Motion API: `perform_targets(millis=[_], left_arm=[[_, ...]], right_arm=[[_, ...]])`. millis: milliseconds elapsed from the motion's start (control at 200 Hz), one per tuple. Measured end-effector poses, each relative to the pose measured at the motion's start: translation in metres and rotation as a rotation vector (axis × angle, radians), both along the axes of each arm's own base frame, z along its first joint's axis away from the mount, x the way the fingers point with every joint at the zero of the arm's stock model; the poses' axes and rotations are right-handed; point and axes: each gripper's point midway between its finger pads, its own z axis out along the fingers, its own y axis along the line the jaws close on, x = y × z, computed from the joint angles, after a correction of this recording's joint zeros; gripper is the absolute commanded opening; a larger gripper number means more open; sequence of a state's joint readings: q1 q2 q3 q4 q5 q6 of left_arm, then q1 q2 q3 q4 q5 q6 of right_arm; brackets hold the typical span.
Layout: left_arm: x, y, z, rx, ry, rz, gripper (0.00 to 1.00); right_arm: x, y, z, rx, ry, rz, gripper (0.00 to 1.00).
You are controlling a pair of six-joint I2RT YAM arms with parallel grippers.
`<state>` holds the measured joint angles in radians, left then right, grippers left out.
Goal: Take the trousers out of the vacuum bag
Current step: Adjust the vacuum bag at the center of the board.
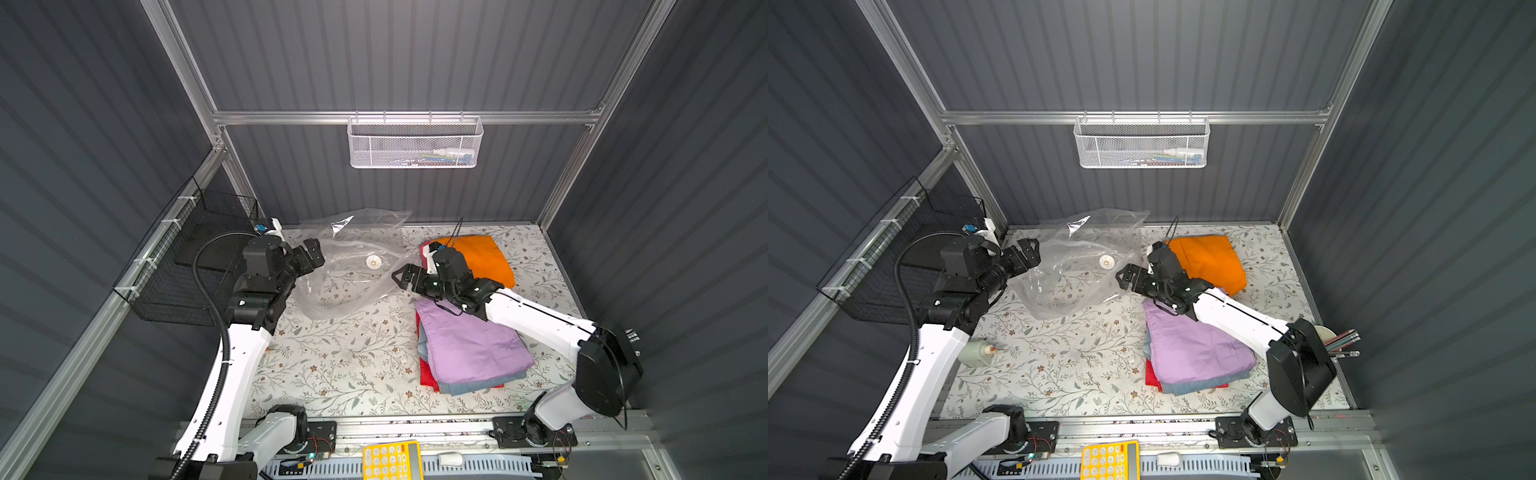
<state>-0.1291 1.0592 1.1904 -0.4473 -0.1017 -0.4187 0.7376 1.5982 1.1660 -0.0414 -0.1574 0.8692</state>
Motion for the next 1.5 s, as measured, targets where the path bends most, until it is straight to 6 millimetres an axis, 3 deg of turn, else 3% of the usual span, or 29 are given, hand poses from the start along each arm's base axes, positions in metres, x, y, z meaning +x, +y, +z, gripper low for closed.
perform_targets(millis=[110, 195, 310, 485, 620, 740, 830, 936, 1031, 1101, 1166, 1246, 1351, 1501], left_arm=[[0.0, 0.003, -0.006, 0.006, 0.023, 0.015, 1.0], [0.001, 0.004, -0.011, 0.011, 0.044, 0.021, 1.0], [0.001, 0.005, -0.014, 0.016, 0.057, 0.027, 1.0], [0.003, 0.005, -0.014, 0.02, 0.056, 0.027, 1.0], [0.009, 0.004, -0.013, 0.024, 0.058, 0.024, 1.0], [0.021, 0.001, -0.014, 0.027, 0.068, 0.018, 1.0], [0.033, -0.001, -0.015, 0.028, 0.082, 0.01, 1.0], [0.043, -0.003, -0.017, 0.026, 0.095, 0.003, 1.0], [0.051, -0.004, -0.018, 0.023, 0.105, 0.001, 1.0], [0.054, -0.003, -0.019, 0.021, 0.109, 0.001, 1.0], [0.055, -0.003, -0.02, 0.019, 0.112, -0.001, 1.0], [0.056, -0.004, -0.02, 0.016, 0.113, -0.005, 1.0], [0.058, -0.004, -0.02, 0.013, 0.116, -0.008, 1.0], [0.059, -0.006, -0.023, 0.004, 0.123, -0.015, 1.0]], right_arm=[[-0.01, 0.023, -0.012, 0.011, 0.033, 0.046, 0.99], [-0.013, 0.021, -0.013, 0.007, 0.037, 0.04, 0.99], [-0.012, -0.01, 0.008, 0.012, 0.001, -0.015, 0.99], [-0.013, -0.068, 0.071, 0.028, -0.131, -0.118, 0.99], [-0.017, -0.086, 0.104, 0.021, -0.215, -0.145, 0.99], [0.006, -0.068, 0.136, 0.019, -0.266, -0.118, 0.99], [0.035, -0.039, 0.162, 0.046, -0.309, -0.082, 0.99], [0.069, -0.002, 0.173, 0.069, -0.328, -0.036, 0.99], [0.092, 0.028, 0.161, 0.077, -0.309, 0.013, 0.98], [0.099, 0.045, 0.136, 0.063, -0.266, 0.053, 0.98], [0.093, 0.055, 0.107, 0.035, -0.209, 0.092, 0.98], [0.071, 0.064, 0.068, 0.0, -0.136, 0.146, 0.98], [0.026, 0.066, 0.02, -0.045, -0.039, 0.213, 0.97], [-0.028, 0.062, -0.03, -0.105, 0.05, 0.27, 0.97]])
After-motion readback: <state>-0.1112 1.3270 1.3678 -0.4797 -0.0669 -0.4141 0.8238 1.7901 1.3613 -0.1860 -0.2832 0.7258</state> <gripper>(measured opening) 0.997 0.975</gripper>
